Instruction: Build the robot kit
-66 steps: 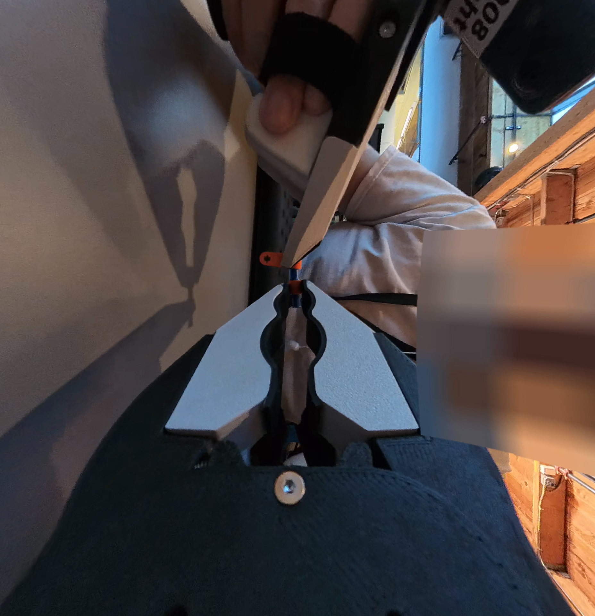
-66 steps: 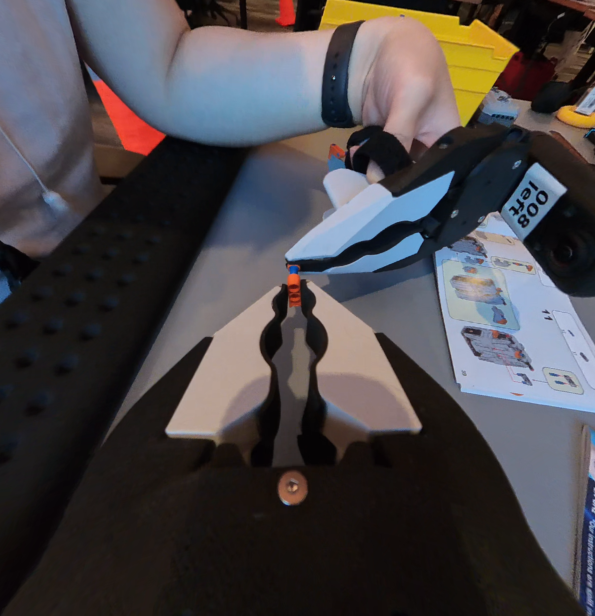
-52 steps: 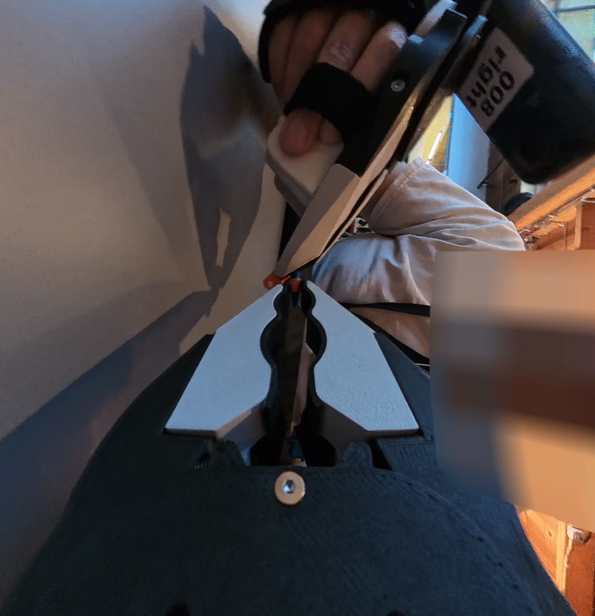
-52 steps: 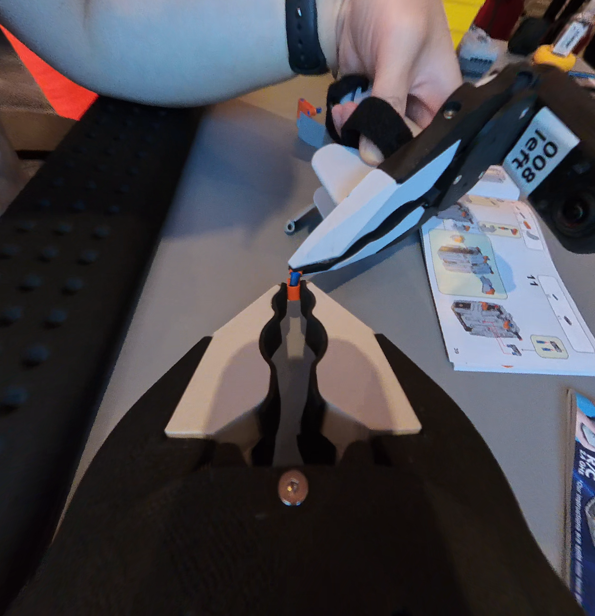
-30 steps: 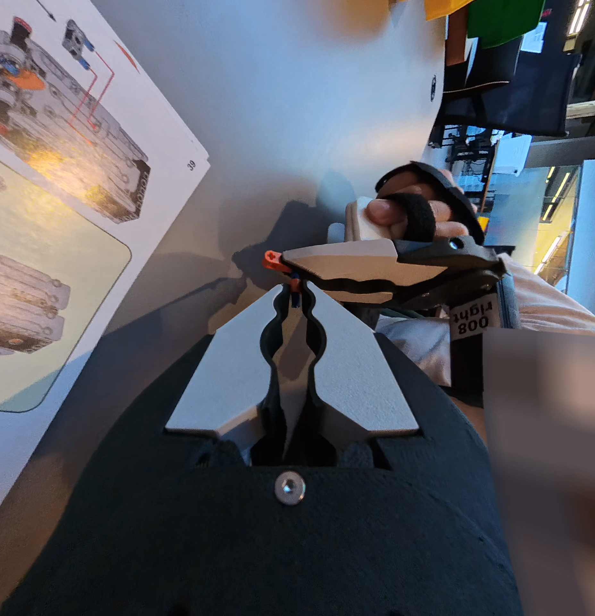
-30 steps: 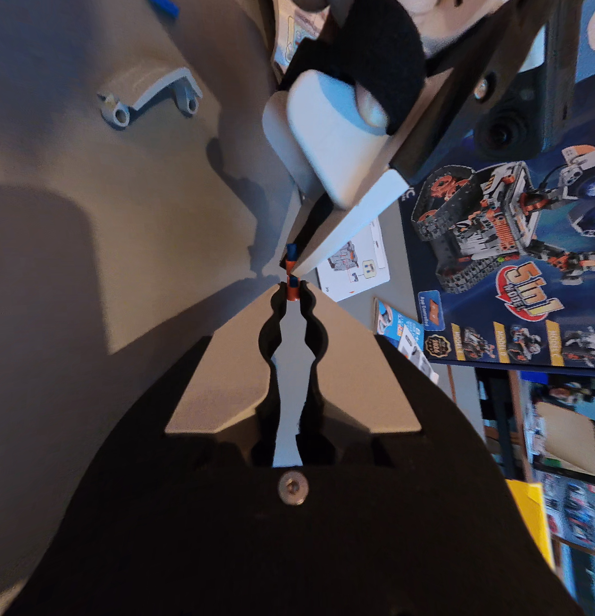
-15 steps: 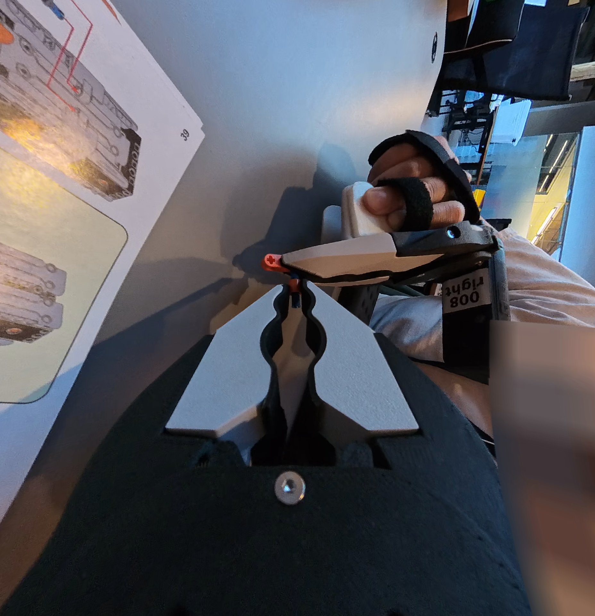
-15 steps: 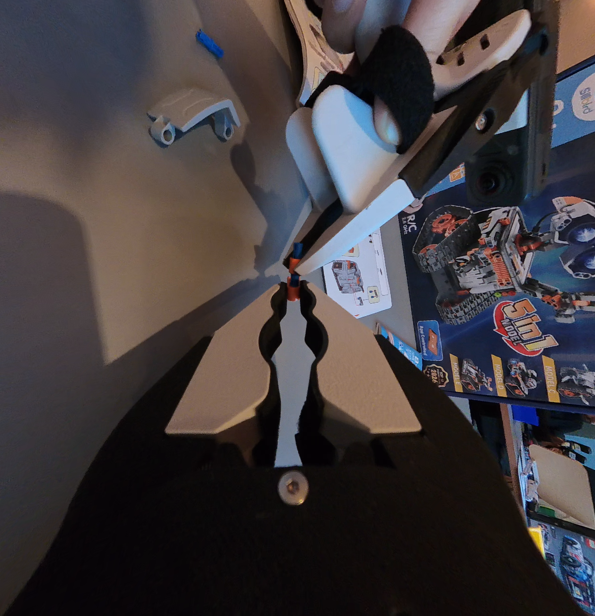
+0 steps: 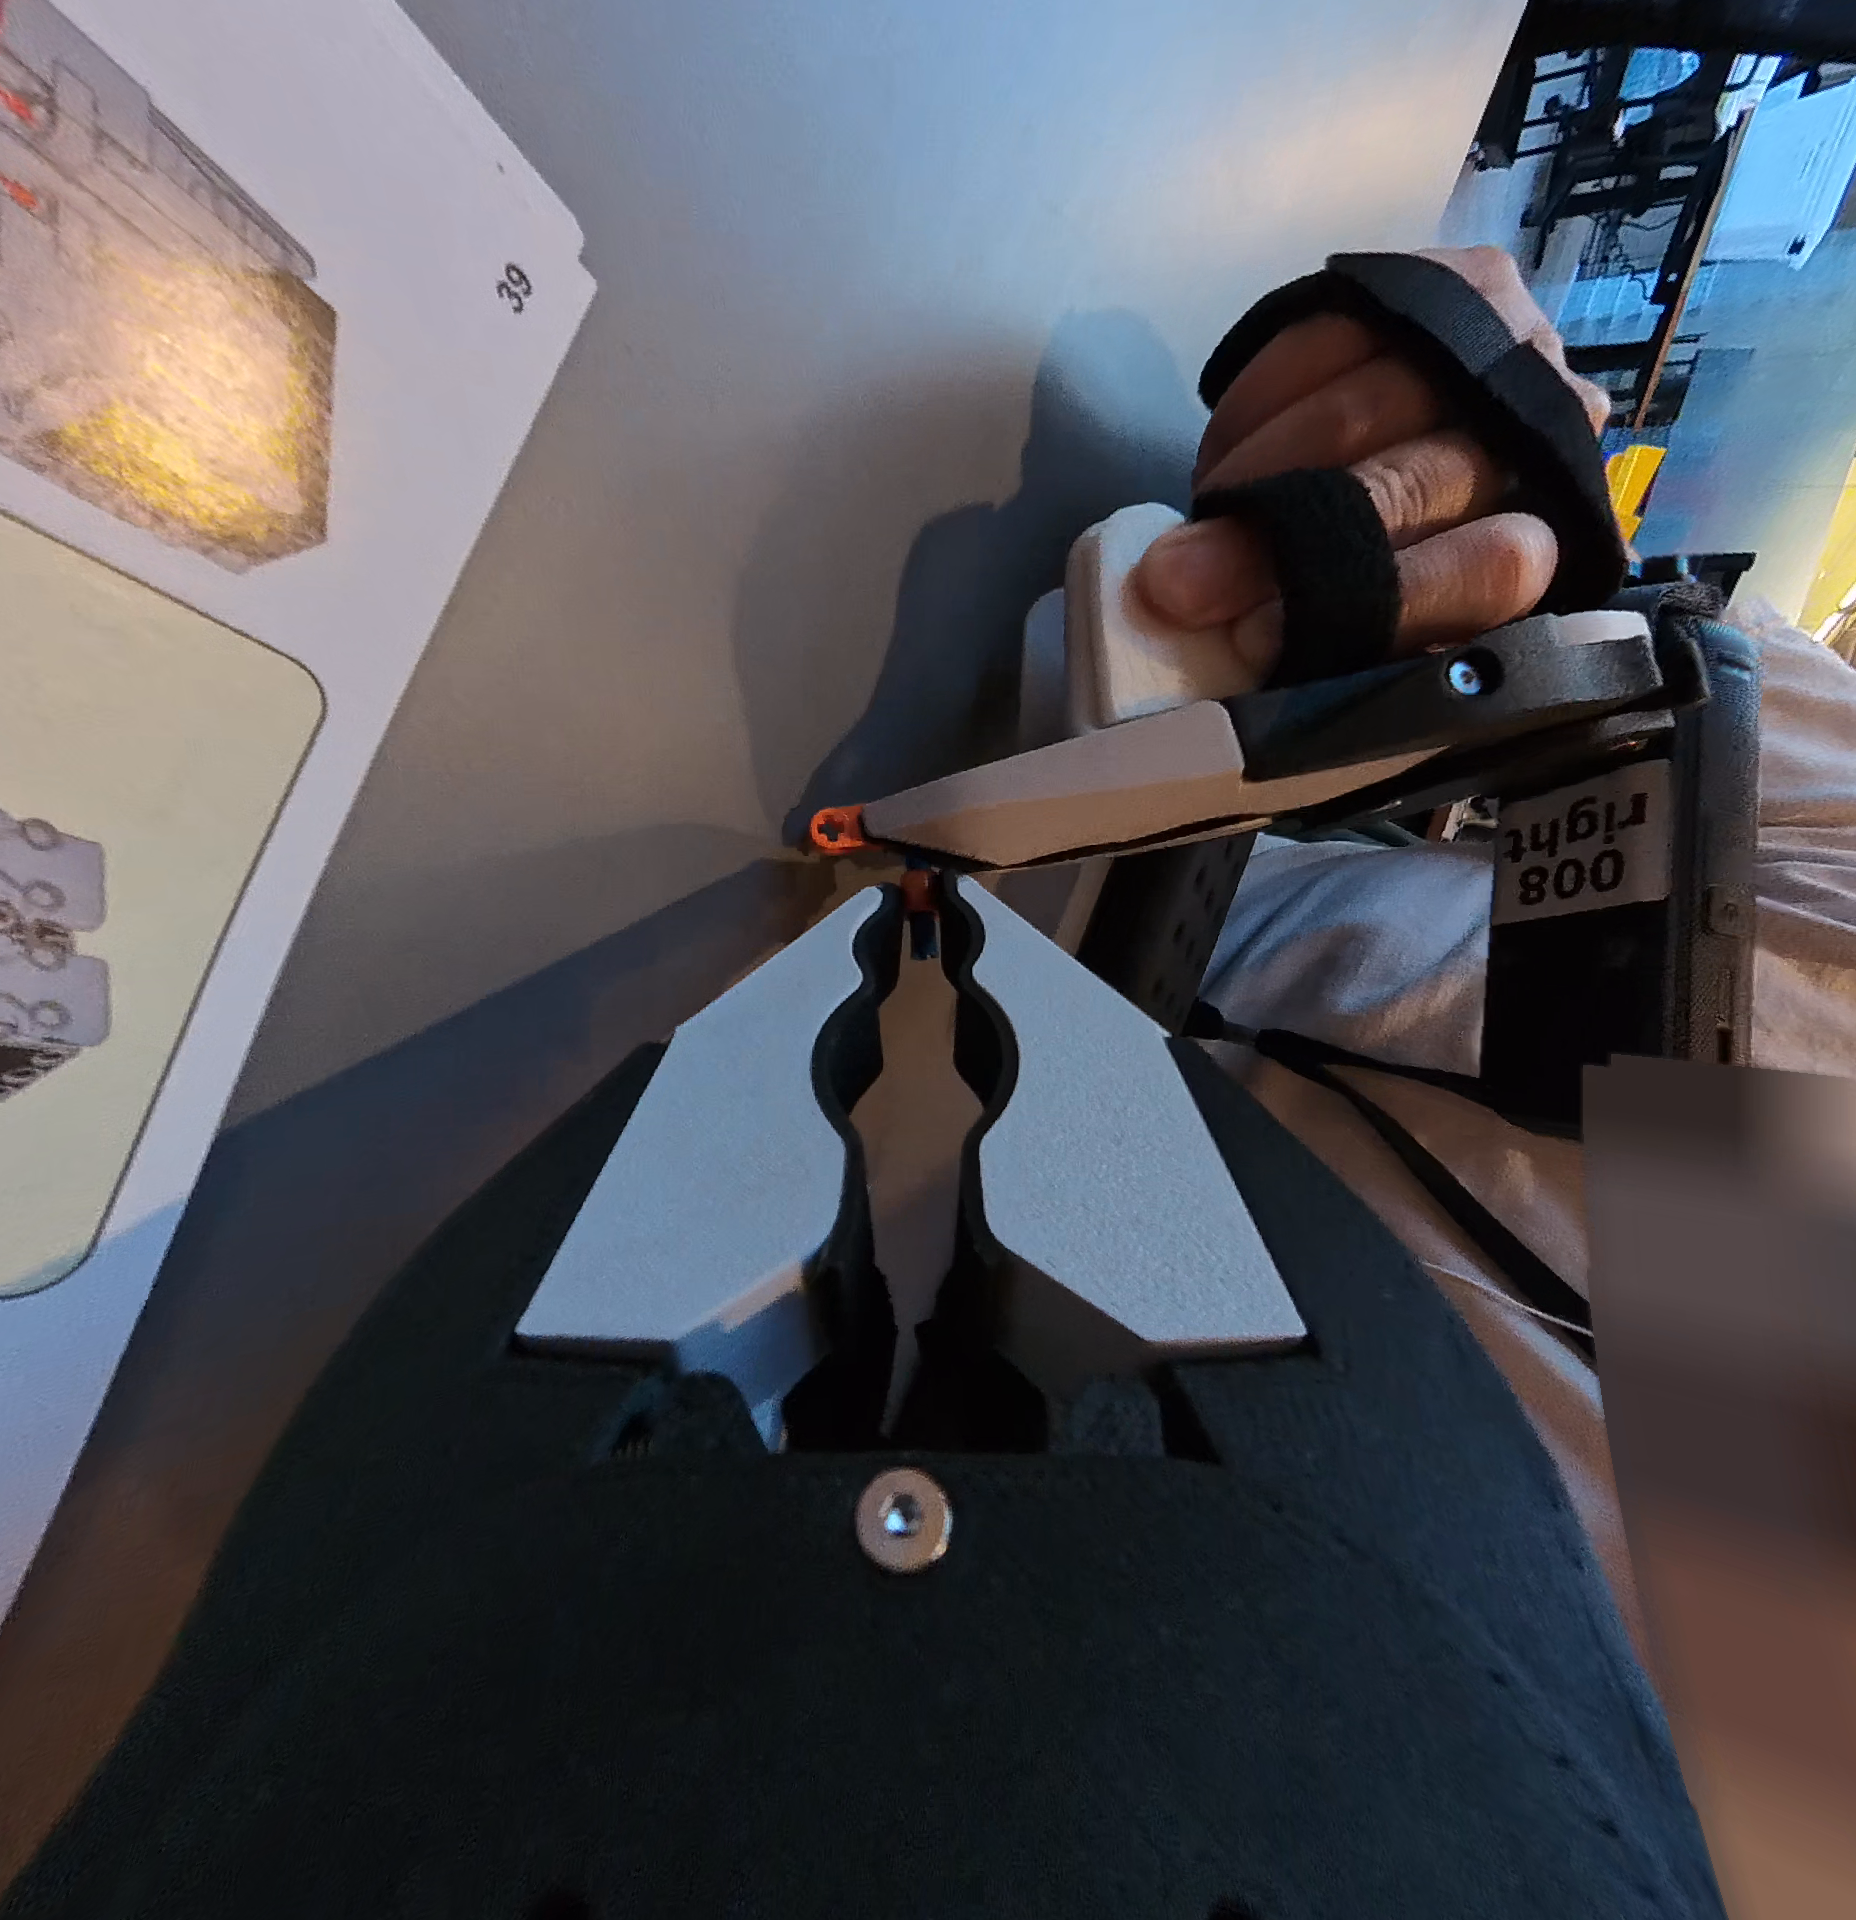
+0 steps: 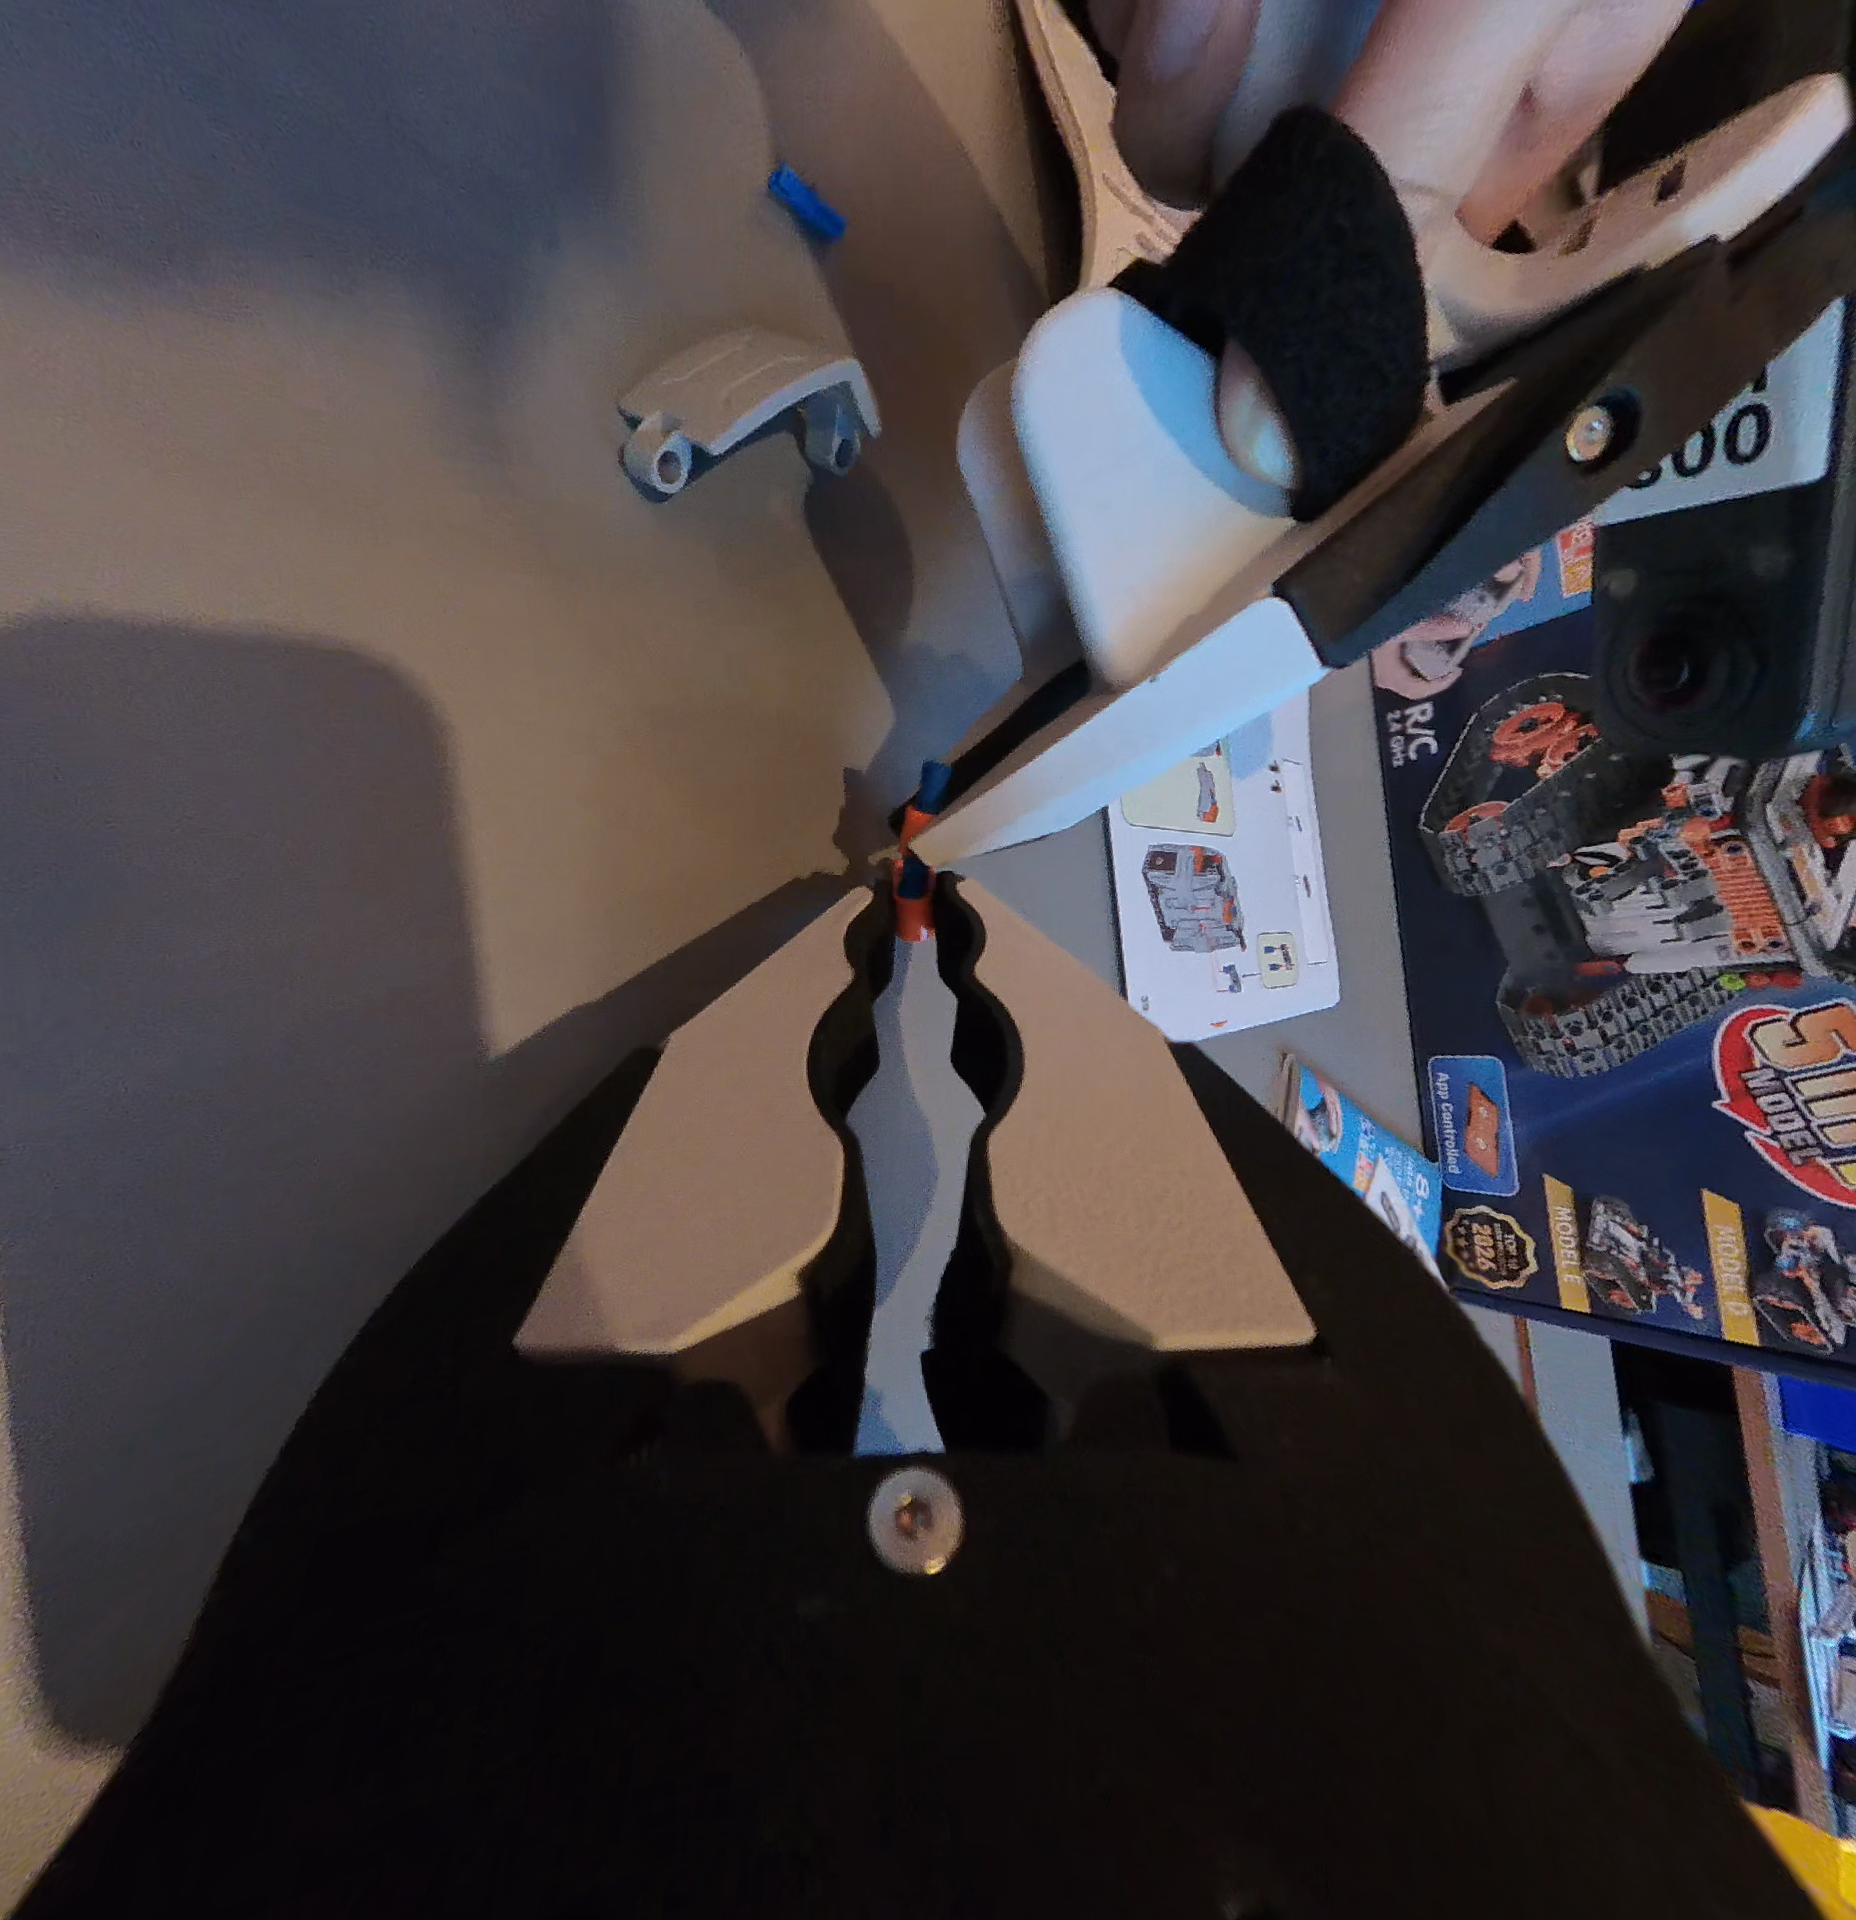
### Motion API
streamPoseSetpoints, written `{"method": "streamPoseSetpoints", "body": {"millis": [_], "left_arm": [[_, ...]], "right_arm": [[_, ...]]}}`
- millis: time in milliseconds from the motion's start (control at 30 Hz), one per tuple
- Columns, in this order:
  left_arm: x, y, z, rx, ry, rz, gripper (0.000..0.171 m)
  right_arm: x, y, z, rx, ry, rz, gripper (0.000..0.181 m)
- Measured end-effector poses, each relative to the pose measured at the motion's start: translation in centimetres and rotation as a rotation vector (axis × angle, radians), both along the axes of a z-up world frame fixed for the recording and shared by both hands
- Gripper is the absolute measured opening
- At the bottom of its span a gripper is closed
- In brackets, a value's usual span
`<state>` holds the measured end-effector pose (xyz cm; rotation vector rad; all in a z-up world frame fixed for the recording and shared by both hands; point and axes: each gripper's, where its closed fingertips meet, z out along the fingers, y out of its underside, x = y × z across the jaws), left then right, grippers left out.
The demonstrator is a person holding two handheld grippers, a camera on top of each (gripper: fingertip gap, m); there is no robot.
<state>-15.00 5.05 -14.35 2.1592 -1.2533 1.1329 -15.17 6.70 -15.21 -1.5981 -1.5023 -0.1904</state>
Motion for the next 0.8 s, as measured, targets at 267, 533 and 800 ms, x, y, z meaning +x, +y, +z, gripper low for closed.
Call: {"method": "streamPoseSetpoints", "body": {"millis": [267,533,800], "left_arm": [[1.1,1.2,0.9,0.018,-0.061,0.083,0.005],[1.3,1.3,0.7,0.017,-0.054,0.100,0.005],[1.8,1.5,0.7,0.081,-0.027,0.129,0.005]], "right_arm": [[1.1,1.2,0.9,-0.062,0.109,-0.141,0.007],[1.3,1.3,0.8,-0.034,0.071,-0.143,0.007],[1.8,1.6,0.7,-0.033,0.047,-0.204,0.007]]}}
